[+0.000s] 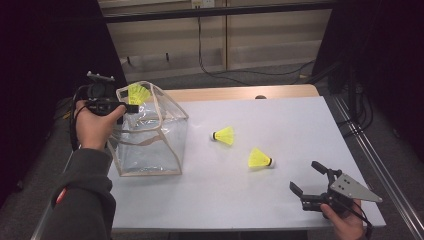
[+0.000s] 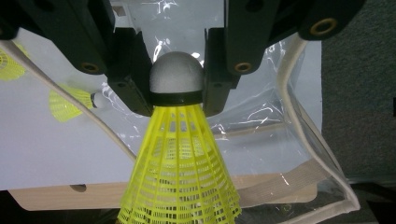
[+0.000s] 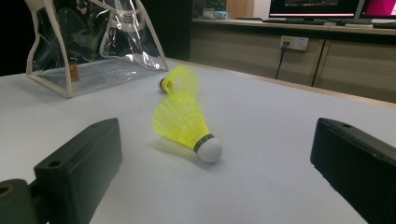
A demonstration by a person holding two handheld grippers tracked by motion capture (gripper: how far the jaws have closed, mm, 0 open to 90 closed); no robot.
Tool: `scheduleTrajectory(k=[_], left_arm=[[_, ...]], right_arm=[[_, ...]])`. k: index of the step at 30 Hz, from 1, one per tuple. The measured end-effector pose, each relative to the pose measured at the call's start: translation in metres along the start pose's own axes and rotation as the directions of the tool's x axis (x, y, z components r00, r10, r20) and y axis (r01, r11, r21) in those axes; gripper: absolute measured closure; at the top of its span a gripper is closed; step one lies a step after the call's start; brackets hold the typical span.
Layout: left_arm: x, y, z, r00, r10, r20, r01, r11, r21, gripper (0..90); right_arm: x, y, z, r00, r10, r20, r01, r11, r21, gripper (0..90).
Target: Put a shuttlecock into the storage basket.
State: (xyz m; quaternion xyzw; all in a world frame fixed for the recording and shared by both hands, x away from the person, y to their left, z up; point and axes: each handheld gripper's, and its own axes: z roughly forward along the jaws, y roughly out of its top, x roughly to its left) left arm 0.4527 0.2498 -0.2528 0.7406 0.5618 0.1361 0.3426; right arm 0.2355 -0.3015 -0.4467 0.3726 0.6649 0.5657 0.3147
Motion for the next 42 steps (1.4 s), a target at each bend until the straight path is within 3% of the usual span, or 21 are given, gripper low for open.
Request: scheduleTrajectory(k=[7,21,29,42], left_arm=[[0.0026,-0.0019,0.0019,0.9999,0.008,-0.007,-0.008,0.9999,0.015,64.7],[0.0040,-0.0041,0.0052,0.9997,-0.013,-0.019,0.013,0.9999,0.009,64.7],[0.0041,-0.0049,0.0072,0.9998,-0.001,-0.020,0.002,0.9998,0.020,64.5],[-0.0010,-0.0025,0.0027,0.9997,0.013,-0.021,-0.014,0.9998,-0.017,53.2]], right_arm=[[-0.0001,0.0000,0.0003,1.0000,-0.003,0.001,0.003,1.000,-0.002,2.0],[0.0001,-0.0002,0.0004,1.0000,-0.003,0.001,0.003,1.000,-0.002,1.9],[0.0001,-0.0002,0.0003,1.0000,0.000,-0.002,-0.001,1.000,-0.001,1.9],[-0.0001,-0.0002,0.0001,1.0000,-0.002,-0.004,0.002,1.000,0.000,2.0]])
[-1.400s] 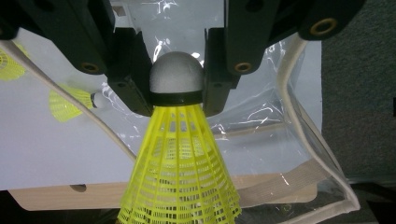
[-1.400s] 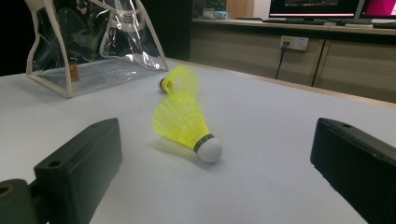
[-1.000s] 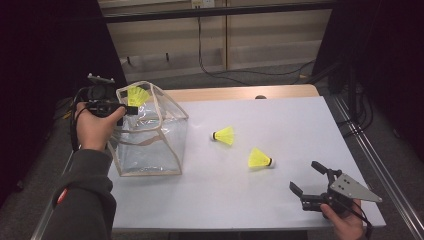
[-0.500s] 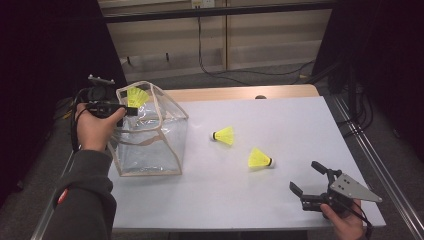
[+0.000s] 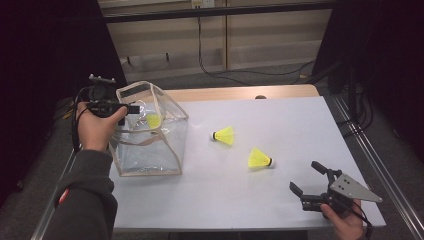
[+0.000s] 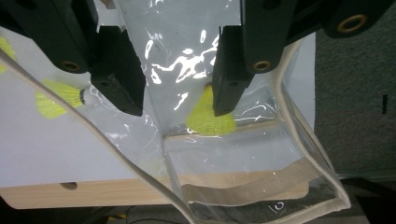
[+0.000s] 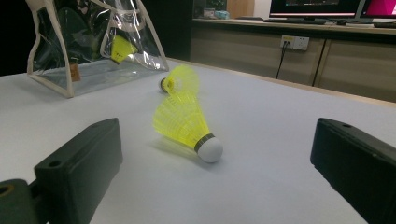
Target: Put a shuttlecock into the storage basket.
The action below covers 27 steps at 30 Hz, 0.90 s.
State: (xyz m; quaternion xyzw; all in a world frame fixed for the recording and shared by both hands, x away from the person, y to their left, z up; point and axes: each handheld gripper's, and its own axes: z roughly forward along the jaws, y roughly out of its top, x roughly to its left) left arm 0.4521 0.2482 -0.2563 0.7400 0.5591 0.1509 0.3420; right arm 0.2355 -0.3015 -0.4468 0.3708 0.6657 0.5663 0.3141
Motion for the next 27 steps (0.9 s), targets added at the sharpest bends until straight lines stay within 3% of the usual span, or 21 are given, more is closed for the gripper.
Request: scheduleTrajectory(k=[17,27], left_arm=[[-0.025,0.010,-0.012,0.9933,0.047,0.106,-0.046,0.9989,-0.011,40.0],[-0.044,0.015,-0.020,0.9789,0.095,0.181,-0.090,0.9953,-0.037,33.1]], right_arm=[[0.000,0.000,0.000,1.0000,0.001,0.005,-0.001,1.000,0.000,2.0],[0.000,0.000,0.000,1.0000,0.001,0.006,-0.001,1.000,-0.003,2.0]])
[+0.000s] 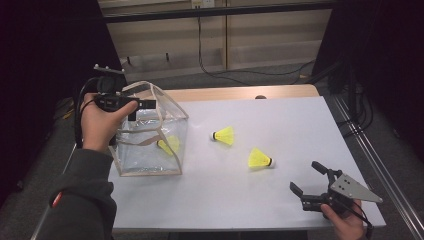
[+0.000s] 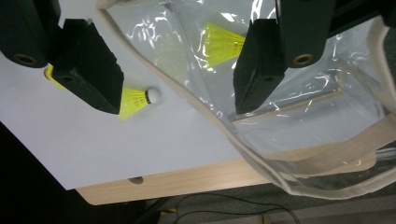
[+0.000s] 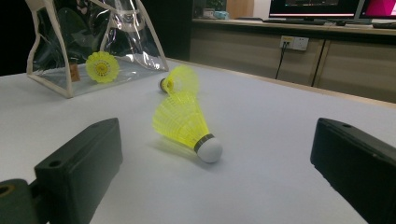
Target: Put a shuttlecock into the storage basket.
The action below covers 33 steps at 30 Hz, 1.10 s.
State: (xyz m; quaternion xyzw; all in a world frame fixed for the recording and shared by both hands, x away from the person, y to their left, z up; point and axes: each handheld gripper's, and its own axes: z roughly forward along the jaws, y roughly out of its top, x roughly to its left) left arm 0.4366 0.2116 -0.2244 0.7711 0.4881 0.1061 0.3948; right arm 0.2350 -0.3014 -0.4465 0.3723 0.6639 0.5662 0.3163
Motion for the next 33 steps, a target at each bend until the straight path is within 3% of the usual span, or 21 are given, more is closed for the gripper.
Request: scheduleTrajectory(k=[12,19,33], left_arm=[[-0.022,0.000,0.005,0.9952,0.052,0.083,-0.052,0.9986,-0.002,27.9],[-0.034,0.000,0.010,0.9861,0.079,0.146,-0.079,0.9968,-0.011,23.7],[-0.052,-0.003,0.023,0.9735,0.117,0.196,-0.122,0.9925,0.012,18.6]], right_arm=[[0.000,0.000,0.000,1.0000,0.003,-0.001,-0.003,1.000,-0.001,2.0],[0.000,0.000,0.000,1.0000,0.001,-0.002,-0.001,1.000,-0.001,2.0],[0.000,0.000,0.000,1.0000,-0.001,-0.003,0.001,1.000,0.000,2.0]])
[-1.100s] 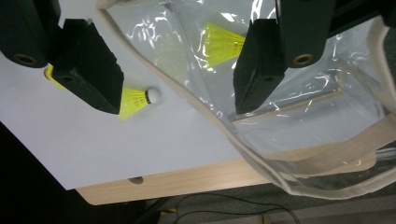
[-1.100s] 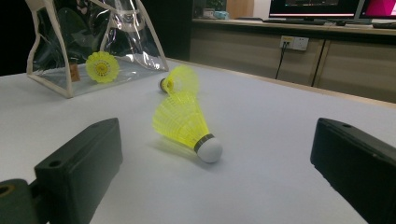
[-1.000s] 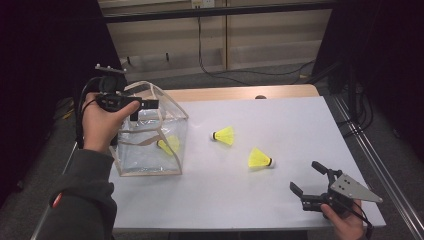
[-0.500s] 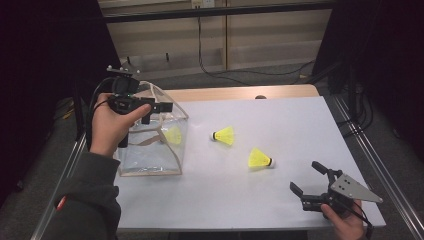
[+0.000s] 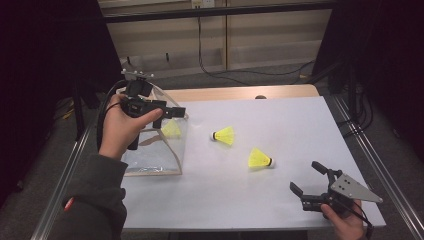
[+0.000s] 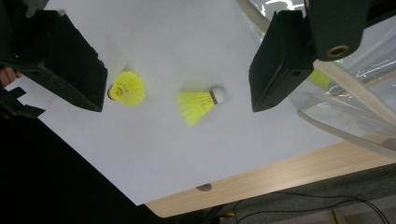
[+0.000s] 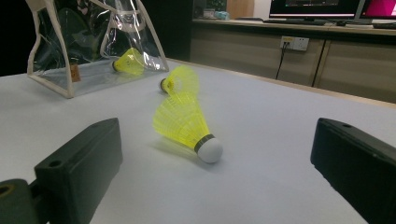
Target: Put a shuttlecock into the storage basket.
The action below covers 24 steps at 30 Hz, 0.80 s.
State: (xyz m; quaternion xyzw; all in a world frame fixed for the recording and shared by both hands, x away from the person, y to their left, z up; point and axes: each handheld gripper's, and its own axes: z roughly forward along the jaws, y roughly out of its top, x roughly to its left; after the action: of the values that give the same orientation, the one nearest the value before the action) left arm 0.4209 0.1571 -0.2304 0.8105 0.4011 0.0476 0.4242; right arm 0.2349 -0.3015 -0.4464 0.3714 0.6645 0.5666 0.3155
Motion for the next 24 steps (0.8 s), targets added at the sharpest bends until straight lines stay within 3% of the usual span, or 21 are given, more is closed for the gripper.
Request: scheduleTrajectory(k=[16,24], left_arm=[[-0.013,-0.006,0.020,0.9981,0.023,0.057,-0.023,0.9997,0.000,11.9],[-0.017,-0.010,0.028,0.9975,0.031,0.064,-0.031,0.9995,0.002,9.6]], right_arm=[[0.000,0.000,0.000,1.0000,0.002,-0.001,-0.002,1.000,0.000,2.0],[0.000,0.000,0.000,1.0000,0.001,-0.002,-0.001,1.000,0.000,2.0]])
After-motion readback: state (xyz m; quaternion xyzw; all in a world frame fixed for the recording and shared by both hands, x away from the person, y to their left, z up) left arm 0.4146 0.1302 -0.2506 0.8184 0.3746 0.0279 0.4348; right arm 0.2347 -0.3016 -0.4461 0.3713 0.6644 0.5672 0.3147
